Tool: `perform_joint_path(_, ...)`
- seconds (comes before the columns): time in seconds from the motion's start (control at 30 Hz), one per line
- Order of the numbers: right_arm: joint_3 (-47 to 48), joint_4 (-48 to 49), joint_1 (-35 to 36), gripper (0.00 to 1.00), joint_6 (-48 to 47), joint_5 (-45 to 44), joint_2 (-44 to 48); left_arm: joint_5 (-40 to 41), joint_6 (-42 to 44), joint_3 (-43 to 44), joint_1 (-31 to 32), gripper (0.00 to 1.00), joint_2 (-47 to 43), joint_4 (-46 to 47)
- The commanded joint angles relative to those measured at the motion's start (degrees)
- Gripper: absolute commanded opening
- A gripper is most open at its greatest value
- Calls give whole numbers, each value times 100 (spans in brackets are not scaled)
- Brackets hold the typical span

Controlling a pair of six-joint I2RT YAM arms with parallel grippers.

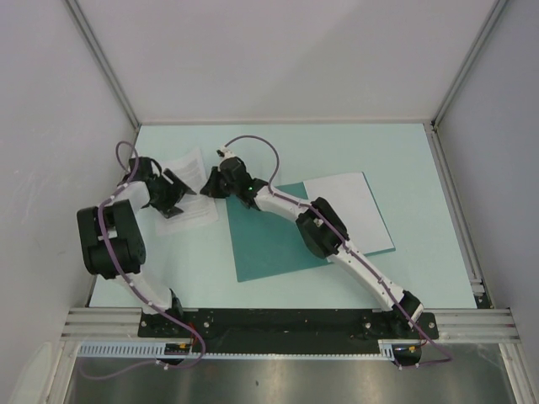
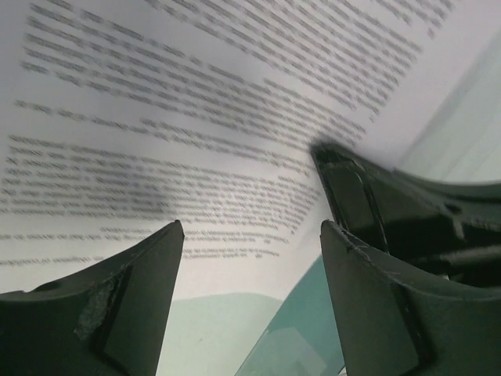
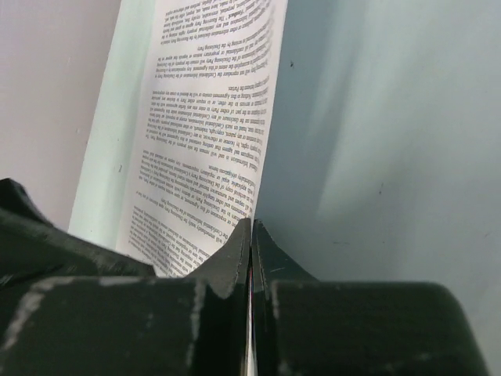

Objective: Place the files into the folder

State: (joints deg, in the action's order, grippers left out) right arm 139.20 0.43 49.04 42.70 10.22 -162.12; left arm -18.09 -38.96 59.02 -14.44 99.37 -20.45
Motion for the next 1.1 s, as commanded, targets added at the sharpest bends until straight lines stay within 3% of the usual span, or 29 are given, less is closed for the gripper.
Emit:
perform_joint_path(0.0,-41,-7,-113,0,-270,261,330,218,485,224,415,79,-839,-354)
perform_joint_path(0.23,-1542,-96,-447,0,-1050,779,1875,158,890,4,802,84,-2272,-443)
perform_joint_path(0.5,-5492,660,-1422,0,-1764,1904,4694,-599,1119,-829,1390,86,-2888,-470)
perform_joint_path(0.6,-6314,442,-1818,0,-2396,2107,5242,-407,953,-1268,2215,88,-3072,-233)
perform_joint_path(0.77,-7151,387,-2257,0,-3451,2265,6192,-231,557,-1929,3183,87,-3187,181)
perform_joint_path(1.07,-7609,1056,-2504,0,-3769,3020,6439,156,504,-2606,3342,87,-3521,321)
